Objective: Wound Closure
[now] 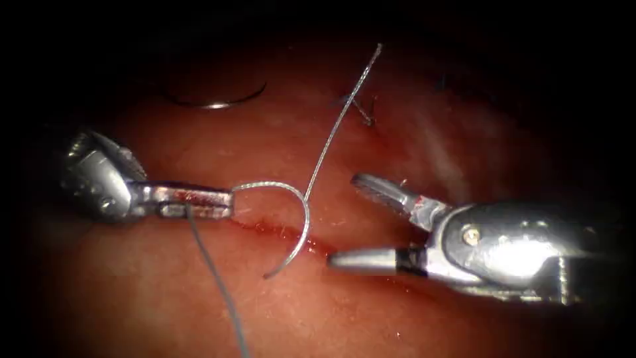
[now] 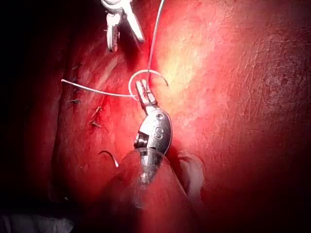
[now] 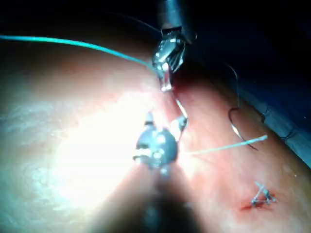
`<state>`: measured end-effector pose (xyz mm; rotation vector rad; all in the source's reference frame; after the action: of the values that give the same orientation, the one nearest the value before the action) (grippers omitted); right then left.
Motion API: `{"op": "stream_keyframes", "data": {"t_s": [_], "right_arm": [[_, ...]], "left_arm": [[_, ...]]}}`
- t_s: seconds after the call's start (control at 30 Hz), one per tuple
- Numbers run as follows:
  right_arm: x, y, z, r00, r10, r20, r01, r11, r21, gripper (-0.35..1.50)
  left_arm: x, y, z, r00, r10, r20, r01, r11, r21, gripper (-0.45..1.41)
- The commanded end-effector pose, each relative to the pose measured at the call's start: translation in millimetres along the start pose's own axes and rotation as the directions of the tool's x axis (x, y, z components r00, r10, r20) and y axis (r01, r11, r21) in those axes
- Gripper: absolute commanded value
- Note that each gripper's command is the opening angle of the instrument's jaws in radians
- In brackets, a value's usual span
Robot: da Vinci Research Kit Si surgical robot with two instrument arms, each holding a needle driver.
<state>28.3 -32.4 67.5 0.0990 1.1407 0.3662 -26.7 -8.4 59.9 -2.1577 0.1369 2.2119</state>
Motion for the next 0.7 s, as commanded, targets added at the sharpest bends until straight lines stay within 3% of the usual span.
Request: {"op": "stream_keyframes", "data": {"t_s": [0.03, 0.3, 0.53, 0.7], "right_arm": [[0.4, 0.0, 1.8, 1.0, -0.03, -0.005, 0.03, 1.0, -0.005, 0.83], [0.5, -0.2, 5.2, 0.986, -0.168, 0.005, 0.168, 0.986, -0.003, 0.81], [-1.9, -1.5, 9.4, 0.955, -0.295, 0.004, 0.294, 0.954, 0.056, 0.8], [-2.3, -1.8, 10.8, 0.945, -0.327, -0.011, 0.327, 0.942, 0.074, 0.76]], "left_arm": [[-0.7, 0.0, 0.6, 1.0, -0.003, -0.007, 0.003, 1.0, -0.002, -0.45], [-0.2, 0.4, 1.2, 0.999, -0.026, -0.034, 0.026, 1.0, -0.007, -0.45], [0.3, 0.3, 0.6, 0.998, -0.042, -0.052, 0.042, 0.999, -0.006, -0.45], [0.4, 0.5, 0.7, 0.998, -0.042, -0.056, 0.041, 0.999, -0.01, -0.45]]}}
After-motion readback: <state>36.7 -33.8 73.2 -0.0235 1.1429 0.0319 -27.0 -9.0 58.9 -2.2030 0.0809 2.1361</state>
